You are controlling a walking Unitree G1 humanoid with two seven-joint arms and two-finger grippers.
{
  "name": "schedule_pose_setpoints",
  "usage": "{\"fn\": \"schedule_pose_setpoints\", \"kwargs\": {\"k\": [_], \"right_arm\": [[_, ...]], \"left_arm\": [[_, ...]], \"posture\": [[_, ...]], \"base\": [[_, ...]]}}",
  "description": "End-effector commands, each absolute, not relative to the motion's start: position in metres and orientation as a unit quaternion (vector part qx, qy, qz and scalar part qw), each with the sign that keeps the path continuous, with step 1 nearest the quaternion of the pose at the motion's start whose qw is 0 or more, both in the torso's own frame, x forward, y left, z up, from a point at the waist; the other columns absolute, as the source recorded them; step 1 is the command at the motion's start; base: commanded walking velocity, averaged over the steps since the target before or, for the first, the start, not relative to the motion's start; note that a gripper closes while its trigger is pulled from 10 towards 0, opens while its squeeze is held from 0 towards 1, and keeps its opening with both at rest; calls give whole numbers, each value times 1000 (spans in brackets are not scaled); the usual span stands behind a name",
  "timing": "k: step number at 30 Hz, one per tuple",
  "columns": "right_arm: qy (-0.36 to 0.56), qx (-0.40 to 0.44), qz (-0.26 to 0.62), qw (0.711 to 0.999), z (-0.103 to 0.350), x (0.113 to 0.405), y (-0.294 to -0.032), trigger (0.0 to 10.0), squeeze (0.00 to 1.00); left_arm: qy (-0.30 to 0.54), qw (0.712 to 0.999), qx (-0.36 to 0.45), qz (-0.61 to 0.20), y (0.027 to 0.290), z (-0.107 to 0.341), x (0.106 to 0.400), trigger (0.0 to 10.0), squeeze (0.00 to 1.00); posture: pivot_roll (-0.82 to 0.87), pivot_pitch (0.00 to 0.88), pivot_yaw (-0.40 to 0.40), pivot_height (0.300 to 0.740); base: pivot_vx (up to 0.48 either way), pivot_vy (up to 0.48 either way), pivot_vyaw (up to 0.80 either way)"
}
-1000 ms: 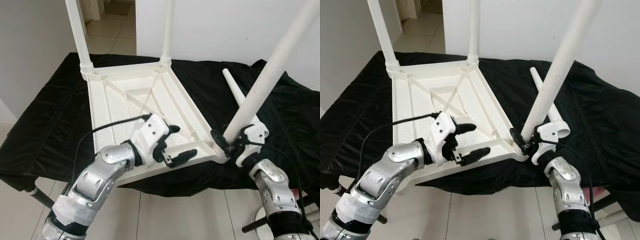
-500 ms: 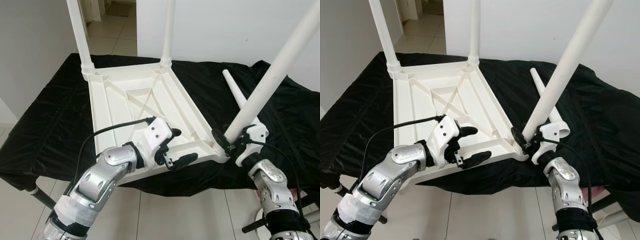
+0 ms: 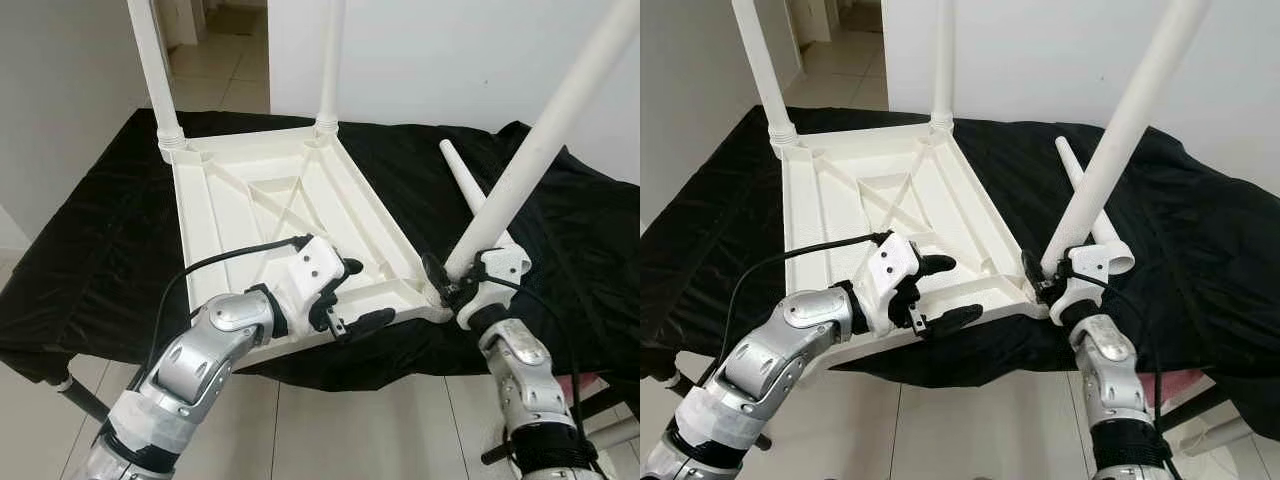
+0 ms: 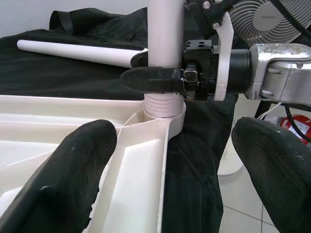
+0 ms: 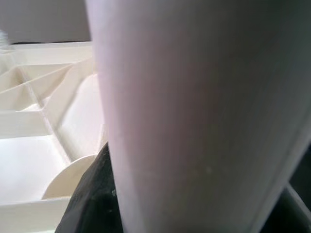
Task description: Building children table
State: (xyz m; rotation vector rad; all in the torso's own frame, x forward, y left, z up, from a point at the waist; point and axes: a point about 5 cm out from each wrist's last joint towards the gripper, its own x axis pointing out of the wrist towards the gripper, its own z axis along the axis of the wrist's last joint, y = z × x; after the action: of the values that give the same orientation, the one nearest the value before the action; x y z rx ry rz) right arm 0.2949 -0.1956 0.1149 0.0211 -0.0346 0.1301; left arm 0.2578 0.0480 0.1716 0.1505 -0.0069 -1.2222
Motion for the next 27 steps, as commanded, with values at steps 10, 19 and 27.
{"fn": "schedule_pose_setpoints", "kwargs": {"k": [10, 19, 27], "right_arm": [[41, 50, -107, 992, 96, 284, -182, 10000, 0], [29, 81, -166, 982, 101, 280, -164, 10000, 0], [-9, 85, -138, 987, 114, 280, -159, 10000, 1000]], "left_arm": [[-3, 823, 77, -563, 50, 171, 261, 10000, 0], [-7, 824, 77, -562, 50, 171, 262, 10000, 0], [-10, 824, 79, -562, 49, 172, 263, 10000, 0]], "posture": [[-43, 0, -42, 740], [-36, 0, -52, 740], [-36, 0, -51, 740]], "base": [[0, 0, 0], [0, 0, 0], [0, 0, 0]]}}
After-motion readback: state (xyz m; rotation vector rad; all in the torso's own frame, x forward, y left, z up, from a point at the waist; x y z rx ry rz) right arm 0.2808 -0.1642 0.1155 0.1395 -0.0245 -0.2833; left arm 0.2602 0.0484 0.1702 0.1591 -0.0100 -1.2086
